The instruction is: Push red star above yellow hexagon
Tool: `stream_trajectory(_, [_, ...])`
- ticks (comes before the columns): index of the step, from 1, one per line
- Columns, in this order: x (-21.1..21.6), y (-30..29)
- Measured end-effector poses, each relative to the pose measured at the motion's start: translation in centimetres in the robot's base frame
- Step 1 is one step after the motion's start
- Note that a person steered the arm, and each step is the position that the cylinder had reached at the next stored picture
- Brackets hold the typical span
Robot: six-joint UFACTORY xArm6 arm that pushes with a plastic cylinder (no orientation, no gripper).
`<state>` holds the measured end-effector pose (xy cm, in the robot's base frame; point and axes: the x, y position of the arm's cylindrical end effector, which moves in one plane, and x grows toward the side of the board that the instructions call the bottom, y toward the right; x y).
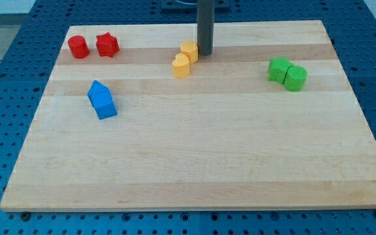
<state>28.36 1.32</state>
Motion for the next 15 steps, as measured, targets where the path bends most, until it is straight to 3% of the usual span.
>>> stream_trajectory(3, [-1.1, -1.2])
stream_trajectory(6, [-9.1, -3.9])
stream_trajectory(8, [-8.6, -8.8])
stream_trajectory(10, [-1.6, -11.9])
stream_trajectory(13, [2.8, -22.5])
stream_trajectory(15, [-0.7, -23.9])
